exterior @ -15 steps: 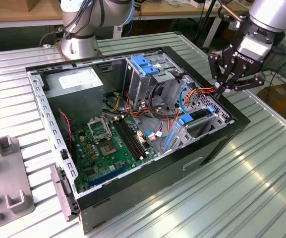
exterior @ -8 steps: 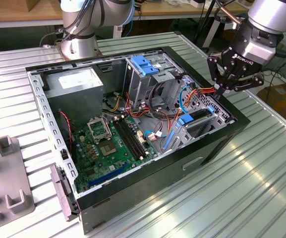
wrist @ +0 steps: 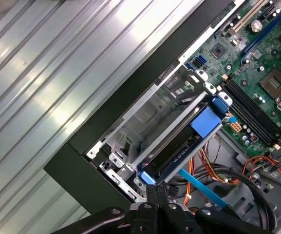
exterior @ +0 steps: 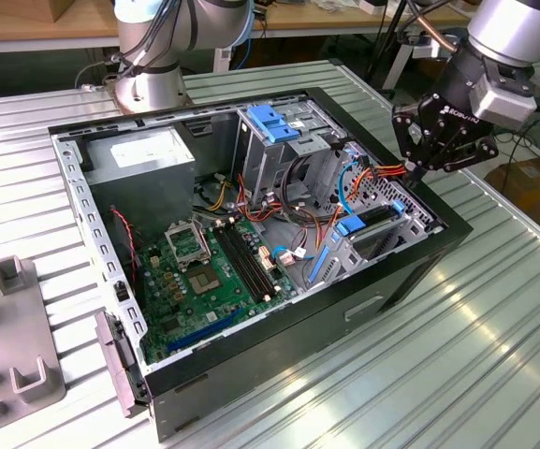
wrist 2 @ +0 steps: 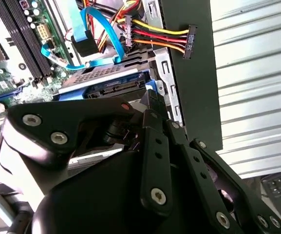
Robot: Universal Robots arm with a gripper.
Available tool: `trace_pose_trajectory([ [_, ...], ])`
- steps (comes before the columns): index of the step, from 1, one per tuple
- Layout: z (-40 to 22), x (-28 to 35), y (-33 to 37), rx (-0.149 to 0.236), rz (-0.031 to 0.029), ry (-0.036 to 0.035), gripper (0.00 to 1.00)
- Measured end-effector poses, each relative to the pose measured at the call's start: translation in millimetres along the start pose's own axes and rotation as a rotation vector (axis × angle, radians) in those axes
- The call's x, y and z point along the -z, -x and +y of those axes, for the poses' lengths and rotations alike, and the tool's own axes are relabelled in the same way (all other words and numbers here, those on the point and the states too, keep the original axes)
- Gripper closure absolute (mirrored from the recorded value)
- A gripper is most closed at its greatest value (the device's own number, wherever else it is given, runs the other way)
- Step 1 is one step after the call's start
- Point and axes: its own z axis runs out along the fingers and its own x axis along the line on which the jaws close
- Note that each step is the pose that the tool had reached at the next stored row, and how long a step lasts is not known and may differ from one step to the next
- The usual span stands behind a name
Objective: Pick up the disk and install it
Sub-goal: 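Insert the first disk wire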
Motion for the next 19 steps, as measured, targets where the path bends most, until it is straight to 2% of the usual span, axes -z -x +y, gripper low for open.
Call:
trace_pose_trajectory([
  [1,-1.0,-0.1,-0.5,0.002,0.0056,-0.0057,0.9],
  [2,-2.8,-0.1,0.1,0.004,0.017,-0.0174,0.9],
  [3,-4.4,0.0,1.1,0.004,0.0249,-0.0253,0.9],
  [5,-7.7,-0.1,2.8,0.005,0.0333,-0.0341,0.9],
  [7,-9.8,-0.2,4.0,0.011,0.038,-0.0394,0.9],
  [8,-11.2,-0.3,4.9,0.027,0.041,-0.043,0.9],
  [9,-11.5,-0.6,5.3,0.038,0.0416,-0.0445,0.9],
  [10,-11.7,-0.8,5.4,0.057,0.0426,-0.0465,0.9],
  [12,-11.8,-1.7,5.5,0.12,0.0435,-0.051,0.9],
  [15,-11.7,-2.3,5.5,0.171,0.0472,-0.0575,0.9],
  [16,-11.8,-2.3,5.5,0.178,0.0505,-0.0606,0.9],
  [18,-13.5,-2.5,6.3,0.192,0.0624,-0.0719,0.9],
  [19,-14.5,-2.5,6.8,0.198,0.0663,-0.0752,0.89],
])
